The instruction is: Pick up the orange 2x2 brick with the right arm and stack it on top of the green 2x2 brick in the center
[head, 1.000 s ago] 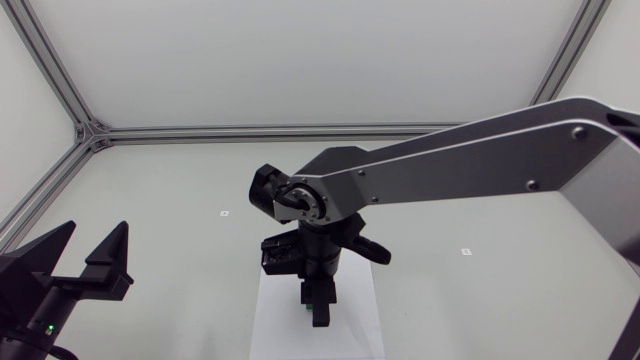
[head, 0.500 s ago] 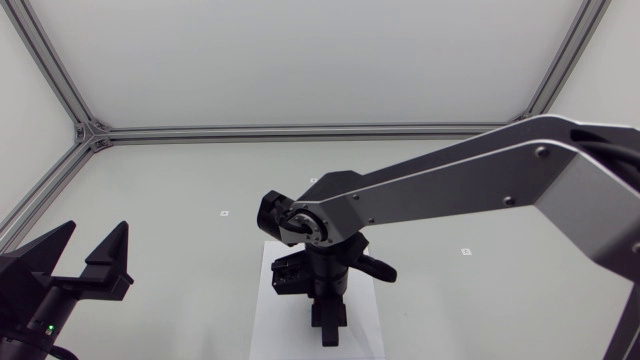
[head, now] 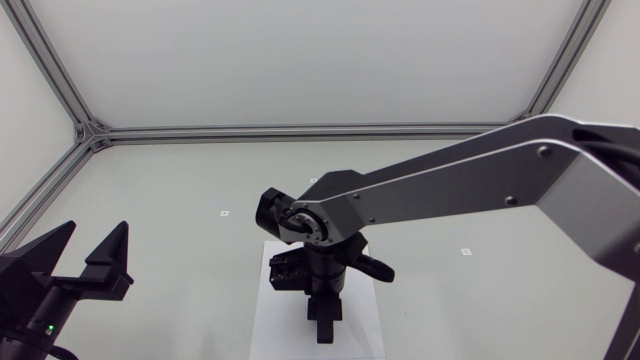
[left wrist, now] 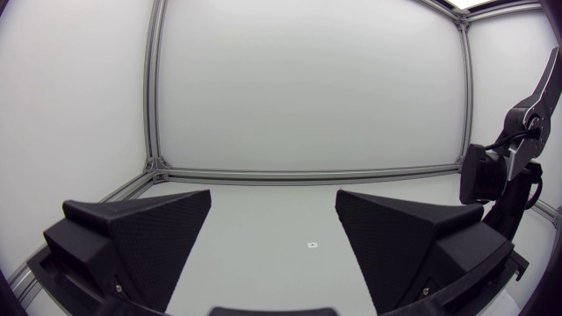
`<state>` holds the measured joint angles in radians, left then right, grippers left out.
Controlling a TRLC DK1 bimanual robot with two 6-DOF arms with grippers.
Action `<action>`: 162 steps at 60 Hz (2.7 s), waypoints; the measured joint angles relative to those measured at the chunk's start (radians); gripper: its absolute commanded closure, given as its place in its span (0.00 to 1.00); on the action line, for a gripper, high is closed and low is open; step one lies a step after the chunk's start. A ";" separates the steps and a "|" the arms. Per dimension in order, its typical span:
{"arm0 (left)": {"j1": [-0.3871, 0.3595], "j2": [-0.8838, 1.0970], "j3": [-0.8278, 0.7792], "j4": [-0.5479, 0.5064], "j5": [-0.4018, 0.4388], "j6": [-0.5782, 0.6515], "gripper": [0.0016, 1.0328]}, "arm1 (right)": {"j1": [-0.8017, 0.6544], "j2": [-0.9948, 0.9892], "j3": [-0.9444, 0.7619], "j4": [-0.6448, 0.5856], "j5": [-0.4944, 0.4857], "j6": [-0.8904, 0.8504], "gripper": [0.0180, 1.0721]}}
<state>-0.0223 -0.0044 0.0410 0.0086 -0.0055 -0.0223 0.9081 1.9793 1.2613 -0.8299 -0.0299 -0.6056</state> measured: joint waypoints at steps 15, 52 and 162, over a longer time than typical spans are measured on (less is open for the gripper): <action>0.000 0.000 0.000 0.000 0.000 0.000 0.04 | 0.000 0.000 0.013 0.000 0.000 0.000 0.77; 0.000 0.000 0.000 0.000 0.000 0.000 0.04 | -0.008 0.025 0.055 -0.011 0.000 -0.032 0.77; 0.000 0.000 0.000 0.000 0.000 0.000 0.04 | -0.020 0.047 0.074 -0.029 0.004 -0.057 0.04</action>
<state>-0.0223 -0.0044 0.0410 0.0090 -0.0059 -0.0223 0.8883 2.0266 1.3354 -0.8589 -0.0257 -0.6628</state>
